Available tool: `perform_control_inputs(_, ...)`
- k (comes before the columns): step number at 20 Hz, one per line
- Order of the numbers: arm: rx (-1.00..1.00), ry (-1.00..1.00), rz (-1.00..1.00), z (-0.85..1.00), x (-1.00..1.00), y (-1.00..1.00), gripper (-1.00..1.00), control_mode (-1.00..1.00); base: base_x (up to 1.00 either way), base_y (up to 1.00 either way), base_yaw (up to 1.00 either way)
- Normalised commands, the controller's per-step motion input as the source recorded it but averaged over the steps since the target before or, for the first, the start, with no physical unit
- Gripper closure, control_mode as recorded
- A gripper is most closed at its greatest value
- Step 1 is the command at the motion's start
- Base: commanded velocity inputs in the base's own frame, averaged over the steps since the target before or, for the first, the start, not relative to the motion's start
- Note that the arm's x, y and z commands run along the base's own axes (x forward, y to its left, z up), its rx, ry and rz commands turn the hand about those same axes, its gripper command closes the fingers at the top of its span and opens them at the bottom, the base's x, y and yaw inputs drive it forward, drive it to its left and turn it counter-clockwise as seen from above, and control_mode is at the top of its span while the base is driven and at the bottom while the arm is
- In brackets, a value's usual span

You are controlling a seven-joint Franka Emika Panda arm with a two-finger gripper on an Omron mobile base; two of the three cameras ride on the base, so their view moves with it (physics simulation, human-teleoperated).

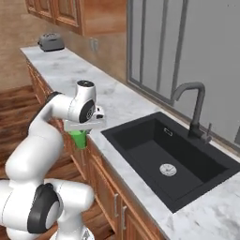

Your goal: Pick the cup and bowl from the counter and place them on the counter next to the sink.

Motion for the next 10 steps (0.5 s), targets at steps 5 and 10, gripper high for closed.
perform_control_inputs(5,0.0,0.0,0.0,0.0,0.0,0.0,1.0,1.0,0.0,-0.05,-0.54)
perform_control_inputs(10,0.0,0.0,0.0,0.0,0.0,0.0,1.0,1.0,-0.05,0.0,-0.55)
